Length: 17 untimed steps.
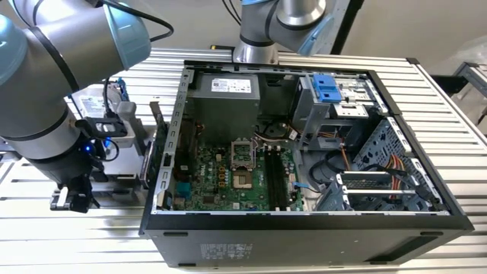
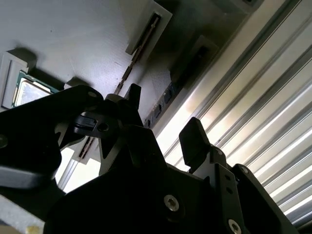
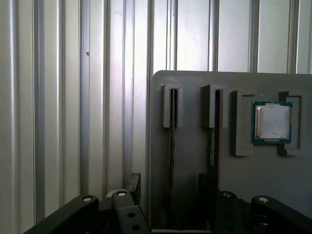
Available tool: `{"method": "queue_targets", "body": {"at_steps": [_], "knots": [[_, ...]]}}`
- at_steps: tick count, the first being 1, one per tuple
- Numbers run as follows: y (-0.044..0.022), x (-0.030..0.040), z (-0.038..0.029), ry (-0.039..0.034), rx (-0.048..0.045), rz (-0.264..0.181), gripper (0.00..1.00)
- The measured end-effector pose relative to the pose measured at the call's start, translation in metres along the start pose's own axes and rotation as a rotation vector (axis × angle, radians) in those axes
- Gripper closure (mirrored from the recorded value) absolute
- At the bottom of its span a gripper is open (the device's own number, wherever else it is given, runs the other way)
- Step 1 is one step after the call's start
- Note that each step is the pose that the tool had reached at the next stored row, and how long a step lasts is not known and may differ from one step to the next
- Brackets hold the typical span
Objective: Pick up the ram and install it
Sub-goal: 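Pick up the ram and move it above insertion slot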
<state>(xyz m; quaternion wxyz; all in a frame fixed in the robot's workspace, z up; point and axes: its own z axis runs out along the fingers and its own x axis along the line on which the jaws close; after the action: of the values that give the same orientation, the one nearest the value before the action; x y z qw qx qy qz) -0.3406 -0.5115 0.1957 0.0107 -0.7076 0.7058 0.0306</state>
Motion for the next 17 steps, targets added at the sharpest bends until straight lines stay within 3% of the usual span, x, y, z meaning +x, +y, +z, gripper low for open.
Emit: {"method": "queue_targets", "body": {"at_steps": [7,8,17], "knots": [[0.0,0.0,0.0001,0.0,0.0001,0.0,0.0],[0.0,0.0,0.0001,0.0,0.0001,0.0,1.0],[0.0,0.0,0.0001,0.0002,0.0001,0.0,1.0]]}}
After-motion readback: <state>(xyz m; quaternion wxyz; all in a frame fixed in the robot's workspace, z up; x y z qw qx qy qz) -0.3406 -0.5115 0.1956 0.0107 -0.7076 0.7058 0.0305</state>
